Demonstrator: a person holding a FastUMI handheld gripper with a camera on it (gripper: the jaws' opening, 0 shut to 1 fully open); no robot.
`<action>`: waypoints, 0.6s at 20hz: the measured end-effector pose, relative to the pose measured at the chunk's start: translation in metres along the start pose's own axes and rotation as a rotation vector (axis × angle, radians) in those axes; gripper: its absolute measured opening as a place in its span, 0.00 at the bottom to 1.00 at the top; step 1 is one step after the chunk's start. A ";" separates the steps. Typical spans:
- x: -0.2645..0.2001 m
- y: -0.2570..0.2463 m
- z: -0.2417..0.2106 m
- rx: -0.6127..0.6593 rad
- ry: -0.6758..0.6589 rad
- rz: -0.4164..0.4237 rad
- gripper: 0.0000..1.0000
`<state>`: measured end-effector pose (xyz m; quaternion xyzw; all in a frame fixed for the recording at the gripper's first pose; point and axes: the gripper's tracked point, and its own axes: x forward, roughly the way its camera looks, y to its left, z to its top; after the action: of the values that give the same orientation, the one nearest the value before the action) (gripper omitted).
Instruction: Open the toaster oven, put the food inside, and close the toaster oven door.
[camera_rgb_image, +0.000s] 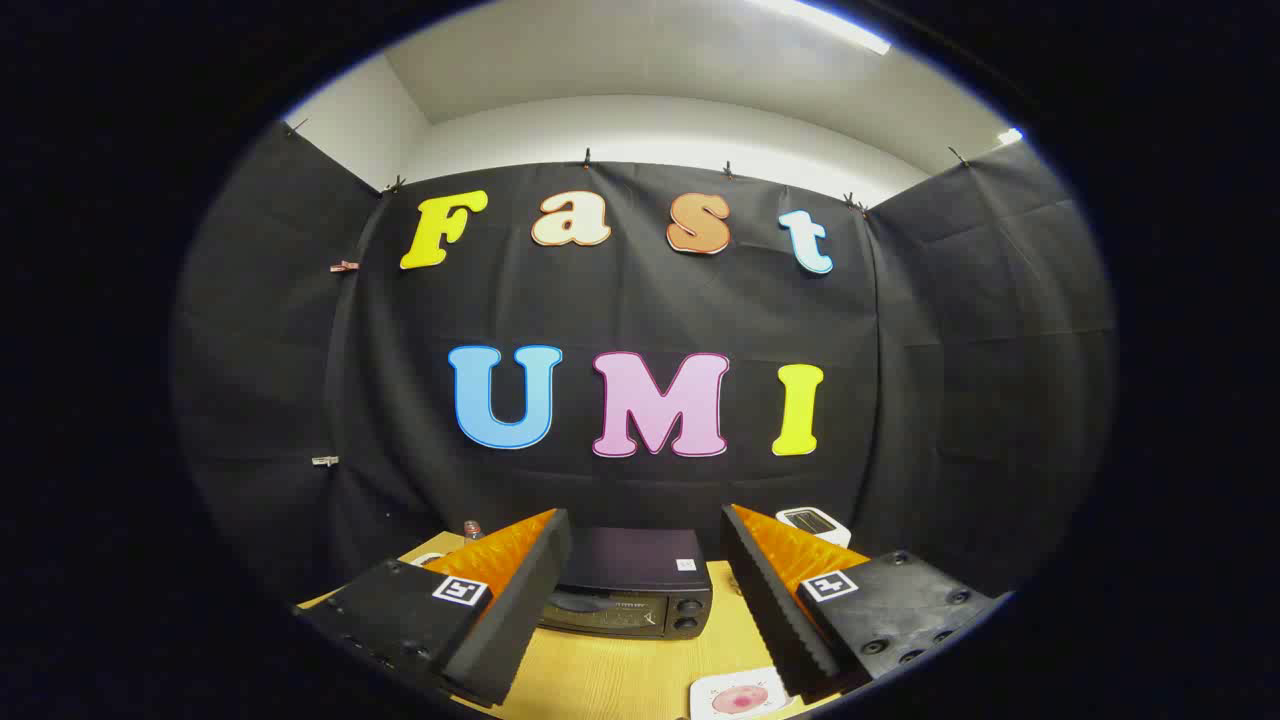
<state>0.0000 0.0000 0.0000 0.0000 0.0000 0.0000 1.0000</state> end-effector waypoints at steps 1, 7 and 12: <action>-0.001 -0.001 0.001 0.001 0.001 -0.005 0.97; -0.005 -0.011 0.006 0.000 -0.005 -0.023 0.97; -0.006 -0.011 0.009 -0.010 -0.006 -0.021 0.97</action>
<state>-0.0063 -0.0112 0.0091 -0.0048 -0.0031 -0.0105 0.9999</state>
